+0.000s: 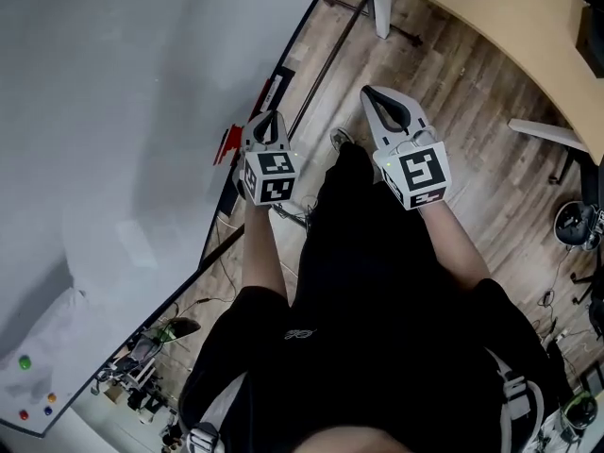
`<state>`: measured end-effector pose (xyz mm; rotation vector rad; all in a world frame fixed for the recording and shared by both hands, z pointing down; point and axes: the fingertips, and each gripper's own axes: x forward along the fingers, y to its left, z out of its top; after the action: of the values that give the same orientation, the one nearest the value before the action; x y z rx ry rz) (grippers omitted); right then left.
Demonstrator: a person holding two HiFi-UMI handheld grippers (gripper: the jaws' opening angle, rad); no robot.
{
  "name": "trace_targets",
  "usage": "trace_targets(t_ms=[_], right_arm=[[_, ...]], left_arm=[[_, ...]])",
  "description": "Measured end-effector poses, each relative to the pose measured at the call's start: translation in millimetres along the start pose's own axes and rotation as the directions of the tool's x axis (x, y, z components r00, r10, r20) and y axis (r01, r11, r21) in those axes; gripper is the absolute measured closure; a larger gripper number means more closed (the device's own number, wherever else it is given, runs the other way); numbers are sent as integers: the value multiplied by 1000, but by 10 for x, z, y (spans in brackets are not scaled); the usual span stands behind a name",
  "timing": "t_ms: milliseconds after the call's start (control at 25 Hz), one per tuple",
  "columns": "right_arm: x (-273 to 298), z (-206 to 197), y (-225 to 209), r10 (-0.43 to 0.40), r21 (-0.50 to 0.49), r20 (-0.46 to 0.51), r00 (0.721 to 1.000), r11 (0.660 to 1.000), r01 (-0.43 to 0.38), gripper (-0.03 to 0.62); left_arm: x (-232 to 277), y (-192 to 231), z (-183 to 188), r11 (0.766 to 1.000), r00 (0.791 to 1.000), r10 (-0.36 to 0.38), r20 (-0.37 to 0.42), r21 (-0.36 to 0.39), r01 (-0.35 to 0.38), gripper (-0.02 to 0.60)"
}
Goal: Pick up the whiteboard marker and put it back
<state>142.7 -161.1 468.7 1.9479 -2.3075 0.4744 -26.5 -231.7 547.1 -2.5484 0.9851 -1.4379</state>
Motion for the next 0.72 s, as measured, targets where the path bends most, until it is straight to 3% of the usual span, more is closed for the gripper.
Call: trace_targets(t_ms=[360,560,720], right_arm=[[140,-179,-154,-40,12,-59,997,999,40,592],[194,-180,-275,-74,17,-64,995,997,75,592],[196,-216,-315,-97,21,-72,993,995,98,592]], left_arm=[[496,166,-396,998,984,-5,-178,68,17,574],[635,172,-470,992,975,5,-224,123,23,570],[744,184,-504,993,967,-11,-256,112,41,492]])
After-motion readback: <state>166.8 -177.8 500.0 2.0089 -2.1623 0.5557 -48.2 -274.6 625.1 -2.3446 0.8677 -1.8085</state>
